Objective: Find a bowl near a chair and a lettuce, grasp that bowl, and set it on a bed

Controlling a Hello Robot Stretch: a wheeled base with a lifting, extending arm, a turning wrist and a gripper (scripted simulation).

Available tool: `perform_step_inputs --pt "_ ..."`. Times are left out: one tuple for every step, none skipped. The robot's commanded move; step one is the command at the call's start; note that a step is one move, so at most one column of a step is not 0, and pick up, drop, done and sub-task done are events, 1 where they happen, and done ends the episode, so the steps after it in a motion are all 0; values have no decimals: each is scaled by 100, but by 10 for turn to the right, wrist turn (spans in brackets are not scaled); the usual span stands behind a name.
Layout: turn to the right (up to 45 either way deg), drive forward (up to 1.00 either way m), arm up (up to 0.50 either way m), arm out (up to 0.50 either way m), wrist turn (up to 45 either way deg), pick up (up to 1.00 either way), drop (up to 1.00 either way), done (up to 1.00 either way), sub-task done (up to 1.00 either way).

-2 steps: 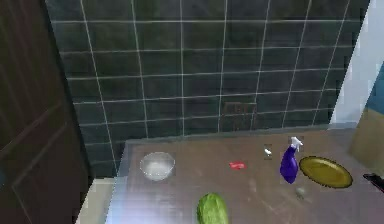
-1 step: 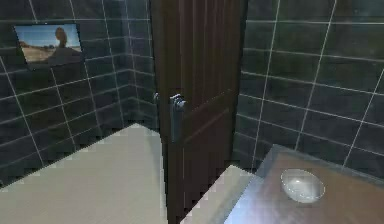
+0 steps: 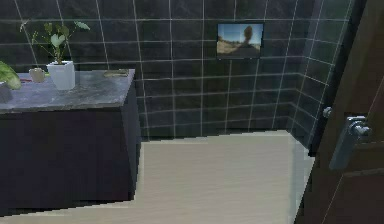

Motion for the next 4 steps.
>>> perform_step_inputs --pt "-90 0 0 0 0 0 0 0 0" --pt "0 0 50 0 0 0 0 0 0" --pt "0 0 30 0 0 0 0 0 0" --pt "0 0 0 50 0 0 0 0 0"
